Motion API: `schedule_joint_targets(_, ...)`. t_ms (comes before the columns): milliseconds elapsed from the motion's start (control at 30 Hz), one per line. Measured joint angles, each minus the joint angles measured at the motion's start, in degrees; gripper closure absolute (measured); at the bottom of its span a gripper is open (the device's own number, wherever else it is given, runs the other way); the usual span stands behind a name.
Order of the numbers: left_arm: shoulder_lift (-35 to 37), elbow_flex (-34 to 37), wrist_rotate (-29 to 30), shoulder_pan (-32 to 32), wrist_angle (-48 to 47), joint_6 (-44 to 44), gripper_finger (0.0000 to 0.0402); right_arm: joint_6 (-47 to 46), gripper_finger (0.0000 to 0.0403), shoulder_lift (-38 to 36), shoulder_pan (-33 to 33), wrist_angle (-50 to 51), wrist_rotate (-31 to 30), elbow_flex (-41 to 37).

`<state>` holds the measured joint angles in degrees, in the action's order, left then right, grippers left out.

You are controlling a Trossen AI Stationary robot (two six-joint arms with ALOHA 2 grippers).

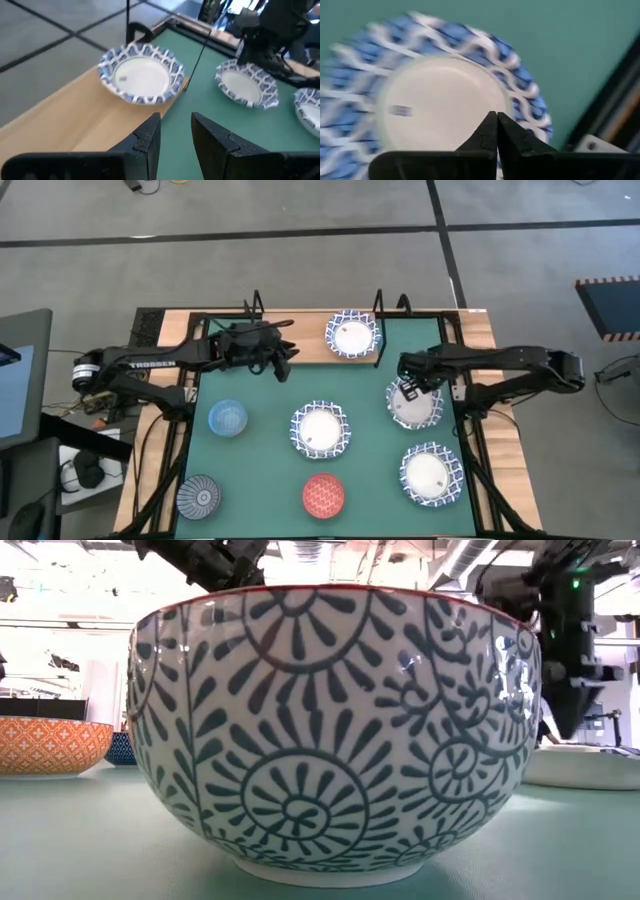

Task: Place and stack bowls onto a shelf
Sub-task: Stack the white bowl on top of the other white bowl on the shelf

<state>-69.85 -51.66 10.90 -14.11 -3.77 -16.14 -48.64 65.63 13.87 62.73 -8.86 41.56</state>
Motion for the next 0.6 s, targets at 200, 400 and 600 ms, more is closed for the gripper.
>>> schedule_joint_targets(200, -4.8, 0.0, -4.7, 0.0, 6.6, -0.6, 0.0308, -11.8, 0.0343, -2.1, -8.4, -7.2, 6.2, 1.4)
schedule_joint_targets(400, -6.3, 0.0, -4.9, 0.0, 7.3, 0.4, 0.0308, -15.9, 0.0268, -1.5, -21.5, -14.8, 6.8, 1.4)
schedule_joint_targets(600, -6.3, 0.0, -4.9, -0.2, 7.3, 8.4, 0.0308, -17.8, 0.0205, 4.1, -26.6, -13.1, -0.6, 1.4)
